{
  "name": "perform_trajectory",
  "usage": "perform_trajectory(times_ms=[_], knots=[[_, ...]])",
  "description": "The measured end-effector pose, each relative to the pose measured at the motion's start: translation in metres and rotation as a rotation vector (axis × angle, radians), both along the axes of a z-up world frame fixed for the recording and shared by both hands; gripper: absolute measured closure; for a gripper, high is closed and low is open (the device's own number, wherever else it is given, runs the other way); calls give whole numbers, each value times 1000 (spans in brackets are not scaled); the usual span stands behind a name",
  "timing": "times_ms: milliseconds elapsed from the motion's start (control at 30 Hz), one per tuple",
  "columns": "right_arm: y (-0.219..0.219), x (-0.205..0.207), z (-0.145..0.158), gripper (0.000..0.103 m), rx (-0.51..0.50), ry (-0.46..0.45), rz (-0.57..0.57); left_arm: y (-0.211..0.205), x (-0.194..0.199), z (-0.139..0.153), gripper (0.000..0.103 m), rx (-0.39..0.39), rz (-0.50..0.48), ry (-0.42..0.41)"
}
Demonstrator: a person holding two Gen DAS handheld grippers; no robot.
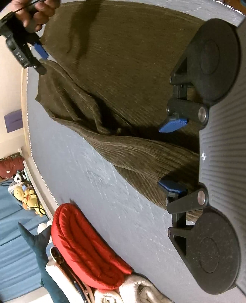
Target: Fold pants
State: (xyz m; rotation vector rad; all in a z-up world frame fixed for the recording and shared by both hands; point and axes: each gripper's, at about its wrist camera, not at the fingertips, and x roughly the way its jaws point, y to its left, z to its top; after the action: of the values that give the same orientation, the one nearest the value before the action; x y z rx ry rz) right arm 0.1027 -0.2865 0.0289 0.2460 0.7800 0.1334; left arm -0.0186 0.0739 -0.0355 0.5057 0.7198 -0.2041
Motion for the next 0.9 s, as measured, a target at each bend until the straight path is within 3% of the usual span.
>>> perform_trajectory(times_ms=[267,567,600,667,700,767,900], knots=[[0,17,-4,31,1,4,-4,1,3,-19,42,32,-8,31],[16,34,-3,31,37,-7,7,0,-1,-21,43,33,3,31],[17,35,-2,32,41,-10,6,0,-1,-22,45,39,2,32],[18,37,-1,36,50,-21,5,-1,1,-24,69,57,6,34],[19,38,0,40,57,-28,4,0,2,-24,76,56,10,40],[19,41,1,57,73,-35,4,3,4,-21,93,38,15,44],[17,45,1,63,95,-39,3,6,-1,-7,94,20,25,1]])
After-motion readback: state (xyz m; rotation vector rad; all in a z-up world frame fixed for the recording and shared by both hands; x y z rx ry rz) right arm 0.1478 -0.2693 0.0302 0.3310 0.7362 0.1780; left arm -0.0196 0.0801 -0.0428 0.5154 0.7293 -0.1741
